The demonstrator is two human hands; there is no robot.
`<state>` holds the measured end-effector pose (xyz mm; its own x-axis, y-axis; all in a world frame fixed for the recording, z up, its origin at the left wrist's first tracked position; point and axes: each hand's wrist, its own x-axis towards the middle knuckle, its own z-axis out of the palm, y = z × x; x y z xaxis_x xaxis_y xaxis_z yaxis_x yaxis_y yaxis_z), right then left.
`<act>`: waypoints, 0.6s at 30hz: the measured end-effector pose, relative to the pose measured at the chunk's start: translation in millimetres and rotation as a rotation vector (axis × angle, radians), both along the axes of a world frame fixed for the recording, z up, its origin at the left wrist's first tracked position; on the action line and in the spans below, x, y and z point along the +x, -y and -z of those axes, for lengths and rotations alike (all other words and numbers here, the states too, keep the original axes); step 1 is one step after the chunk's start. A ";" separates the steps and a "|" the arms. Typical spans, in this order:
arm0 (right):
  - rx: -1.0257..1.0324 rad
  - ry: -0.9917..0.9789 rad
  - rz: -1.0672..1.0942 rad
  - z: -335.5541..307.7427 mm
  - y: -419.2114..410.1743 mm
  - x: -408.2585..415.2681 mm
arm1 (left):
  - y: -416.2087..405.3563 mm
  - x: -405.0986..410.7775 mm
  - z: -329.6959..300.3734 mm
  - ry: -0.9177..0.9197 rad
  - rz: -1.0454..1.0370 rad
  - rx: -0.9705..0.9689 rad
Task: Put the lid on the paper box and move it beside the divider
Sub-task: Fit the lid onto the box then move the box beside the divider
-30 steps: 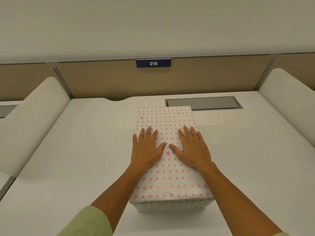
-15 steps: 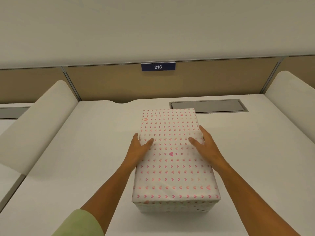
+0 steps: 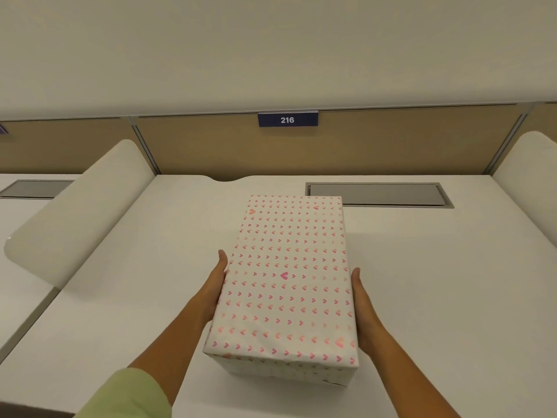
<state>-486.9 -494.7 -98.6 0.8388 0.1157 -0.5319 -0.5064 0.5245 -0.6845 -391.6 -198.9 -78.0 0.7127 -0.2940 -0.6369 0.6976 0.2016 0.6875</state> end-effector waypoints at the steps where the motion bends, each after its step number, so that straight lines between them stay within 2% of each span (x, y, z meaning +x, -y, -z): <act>1: 0.019 -0.005 0.003 1.1 -1.0 -0.7 | -0.8 -2.3 2.1 0.000 -0.008 -0.013; 13: 0.061 0.047 -0.002 -0.8 -3.9 0.5 | 0.7 -10.7 10.8 0.037 -0.030 -0.108; 18: 0.145 0.041 -0.044 -7.4 -9.9 1.6 | -5.7 -12.0 5.7 0.056 -0.052 -0.121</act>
<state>-485.3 -484.8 -91.2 0.8519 0.2261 -0.4723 -0.5044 0.5969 -0.6240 -403.6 -193.3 -83.6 0.7621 -0.3282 -0.5581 0.6456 0.3197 0.6936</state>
